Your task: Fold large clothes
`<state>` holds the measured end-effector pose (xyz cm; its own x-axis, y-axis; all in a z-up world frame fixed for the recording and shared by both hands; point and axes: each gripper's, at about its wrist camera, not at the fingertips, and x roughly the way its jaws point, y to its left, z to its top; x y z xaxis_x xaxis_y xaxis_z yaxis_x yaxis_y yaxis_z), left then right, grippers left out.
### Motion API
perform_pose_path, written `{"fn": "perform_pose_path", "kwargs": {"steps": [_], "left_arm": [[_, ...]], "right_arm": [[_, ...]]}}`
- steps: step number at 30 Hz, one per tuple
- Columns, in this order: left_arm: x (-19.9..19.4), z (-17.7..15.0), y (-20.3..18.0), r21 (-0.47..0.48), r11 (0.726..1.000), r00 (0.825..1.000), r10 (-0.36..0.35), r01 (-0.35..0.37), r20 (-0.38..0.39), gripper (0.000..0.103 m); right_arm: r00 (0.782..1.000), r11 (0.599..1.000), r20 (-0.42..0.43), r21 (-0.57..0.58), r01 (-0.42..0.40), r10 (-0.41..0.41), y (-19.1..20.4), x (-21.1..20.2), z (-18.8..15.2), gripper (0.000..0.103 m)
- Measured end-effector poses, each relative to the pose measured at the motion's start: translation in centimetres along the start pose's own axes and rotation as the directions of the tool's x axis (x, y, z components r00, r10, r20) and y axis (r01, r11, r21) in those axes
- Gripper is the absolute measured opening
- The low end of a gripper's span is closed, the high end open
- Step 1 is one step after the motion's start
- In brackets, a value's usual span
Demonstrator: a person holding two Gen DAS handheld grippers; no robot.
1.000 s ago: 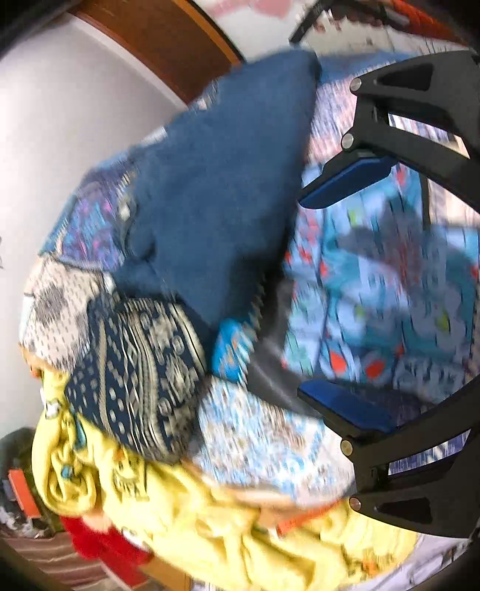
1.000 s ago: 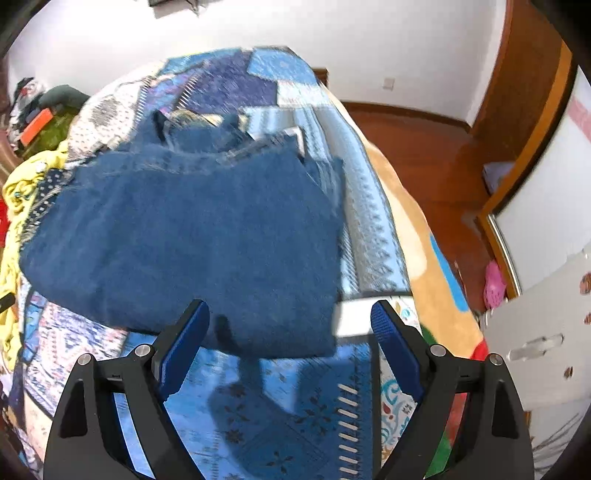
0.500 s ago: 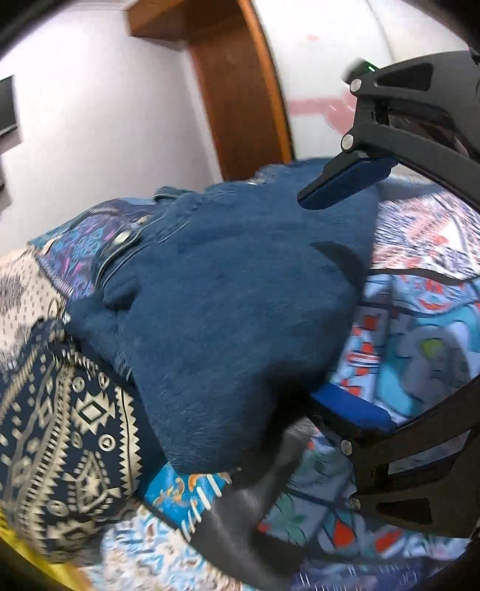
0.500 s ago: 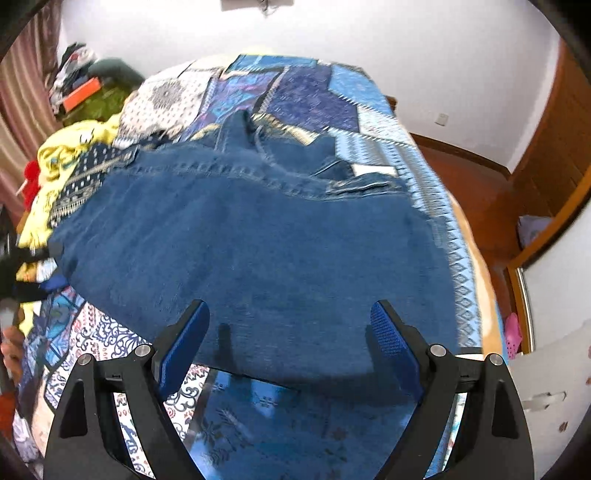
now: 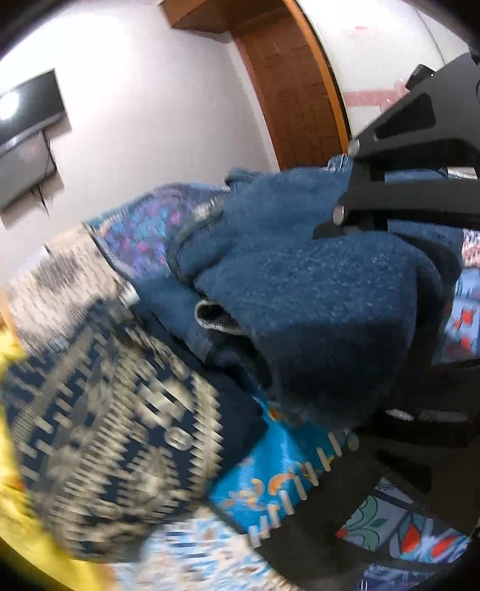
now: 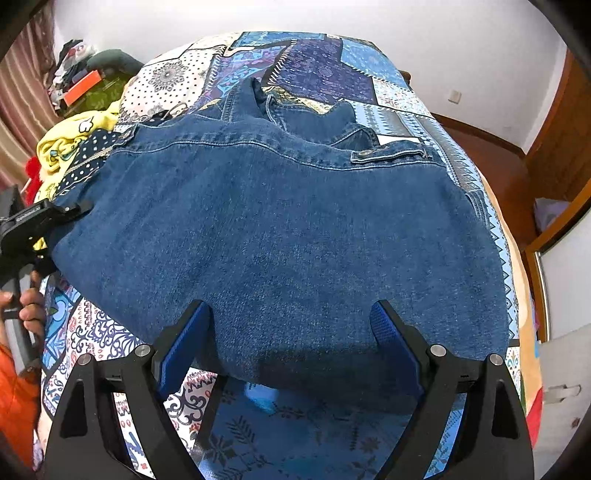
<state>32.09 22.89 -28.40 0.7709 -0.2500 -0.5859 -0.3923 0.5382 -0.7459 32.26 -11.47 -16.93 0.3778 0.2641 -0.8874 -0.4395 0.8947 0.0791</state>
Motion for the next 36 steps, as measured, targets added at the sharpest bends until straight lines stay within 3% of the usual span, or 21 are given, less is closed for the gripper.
{"fn": "perform_pose_path", "kwargs": {"steps": [5,9,12,14,19,24,26,30,33,36], "left_arm": [[-3.9,0.7,-6.1,0.165,0.984,0.993,-0.079,0.063,0.09,0.027],[-8.8,0.2,-9.5,0.274,0.961,0.975,-0.103,0.046,0.197,0.026],[-12.7,-0.6,-11.6,0.359,0.933,0.949,-0.105,-0.009,0.298,0.026],[-14.0,-0.4,-12.3,0.391,0.919,0.941,-0.092,-0.046,0.327,0.026],[-15.7,-0.8,-11.9,0.406,0.907,0.935,-0.045,-0.109,0.351,0.026],[-13.1,-1.1,-10.9,0.416,0.89,0.942,0.042,-0.187,0.334,0.026],[-12.0,-1.2,-10.4,0.415,0.888,0.942,0.057,-0.199,0.33,0.026],[-11.5,-1.5,-11.6,0.458,0.873,0.952,0.024,-0.169,0.306,0.026],[-10.8,-1.8,-14.6,0.537,0.829,0.956,-0.008,-0.158,0.293,0.026],[-9.8,-2.6,-17.9,0.604,0.787,0.961,-0.055,-0.126,0.271,0.025]], "right_arm": [[1.0,1.0,0.014,-0.005,-0.001,0.001,0.4,-1.2,0.8,0.087],[0.997,0.998,0.043,0.016,-0.068,0.068,1.8,-2.3,2.1,0.087],[0.985,0.987,0.068,0.014,-0.157,0.156,4.1,-2.5,3.2,0.087],[0.98,0.981,0.06,-0.001,-0.193,0.192,6.3,-1.9,3.8,0.087],[0.972,0.968,-0.004,-0.09,-0.233,0.234,11.6,1.0,3.9,0.087],[0.983,0.974,-0.068,-0.14,-0.18,0.172,14.2,4.1,2.9,0.087],[0.981,0.974,-0.085,-0.133,-0.184,0.174,13.9,4.6,2.5,0.088],[0.969,0.958,-0.122,-0.166,-0.233,0.214,12.8,3.5,2.4,0.087],[0.952,0.95,-0.1,-0.092,-0.299,0.29,10.3,1.4,2.4,0.087],[0.956,0.956,-0.039,-0.01,-0.293,0.292,7.0,-0.6,2.0,0.087]]}}
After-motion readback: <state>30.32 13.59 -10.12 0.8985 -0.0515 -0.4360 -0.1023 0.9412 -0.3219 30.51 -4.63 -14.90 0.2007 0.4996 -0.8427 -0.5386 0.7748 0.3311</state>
